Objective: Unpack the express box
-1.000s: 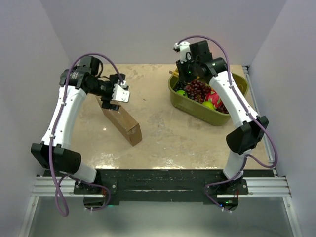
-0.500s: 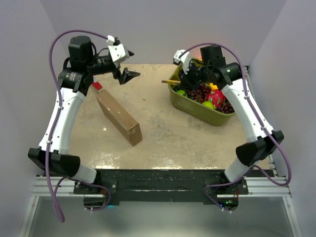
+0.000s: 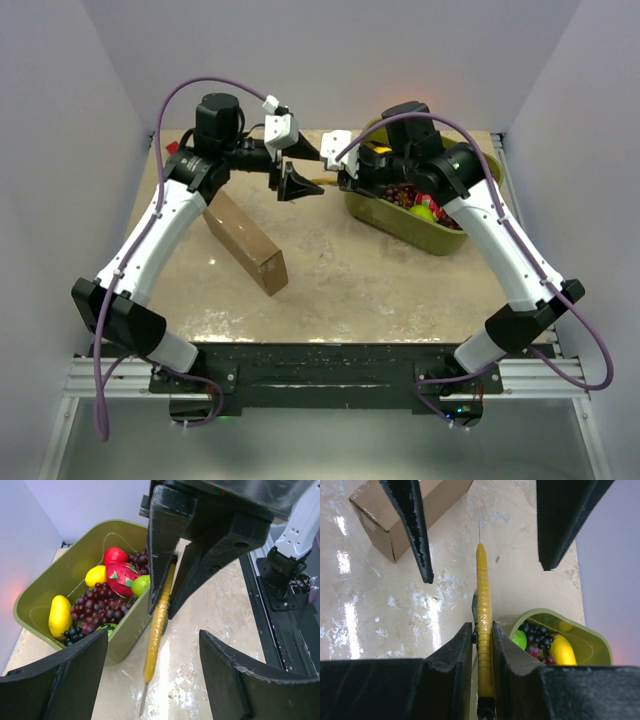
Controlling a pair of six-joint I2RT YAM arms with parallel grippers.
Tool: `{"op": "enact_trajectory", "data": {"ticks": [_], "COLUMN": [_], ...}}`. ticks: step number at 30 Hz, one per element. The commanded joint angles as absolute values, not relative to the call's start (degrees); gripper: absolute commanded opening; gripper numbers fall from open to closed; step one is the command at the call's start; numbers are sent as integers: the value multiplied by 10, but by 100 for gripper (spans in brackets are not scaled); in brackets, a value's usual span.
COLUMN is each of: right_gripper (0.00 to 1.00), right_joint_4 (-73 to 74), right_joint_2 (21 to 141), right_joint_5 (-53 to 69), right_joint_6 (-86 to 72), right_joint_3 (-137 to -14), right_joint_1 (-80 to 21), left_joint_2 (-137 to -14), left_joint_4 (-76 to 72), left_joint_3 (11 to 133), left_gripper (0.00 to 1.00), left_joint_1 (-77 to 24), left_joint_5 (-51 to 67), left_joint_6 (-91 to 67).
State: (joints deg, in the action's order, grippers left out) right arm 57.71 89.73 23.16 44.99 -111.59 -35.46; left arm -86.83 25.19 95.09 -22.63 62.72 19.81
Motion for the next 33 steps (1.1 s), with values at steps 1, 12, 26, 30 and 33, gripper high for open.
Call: {"op": "enact_trajectory", "data": {"ticks": [1,12,26,30,33], "right_gripper": [0,0,21,62,71], "right_joint_4": [559,563,566,520,428], "right_joint_2": [899,898,887,873,836], "right_joint_5": [212,240,264,432,508], "right_joint_6": [441,432,344,214,130], "right_joint_3": [-1139,-1155,-1134,-1128,-1068], "right_joint_1": [-352,-357,-349,-239,-209], "left_joint_2": [-880,-870,-862,-843,-829], "left_joint_4": [305,275,215,133,-49], "left_joint_3": [975,936,895,823,750], "left_gripper": [75,53,0,0,0], "left_joint_1": [-235,-261,-269,-258,-234], "left_joint_5": [643,545,597,654,700], "left_joint_6": [257,269,202,112,-50]}}
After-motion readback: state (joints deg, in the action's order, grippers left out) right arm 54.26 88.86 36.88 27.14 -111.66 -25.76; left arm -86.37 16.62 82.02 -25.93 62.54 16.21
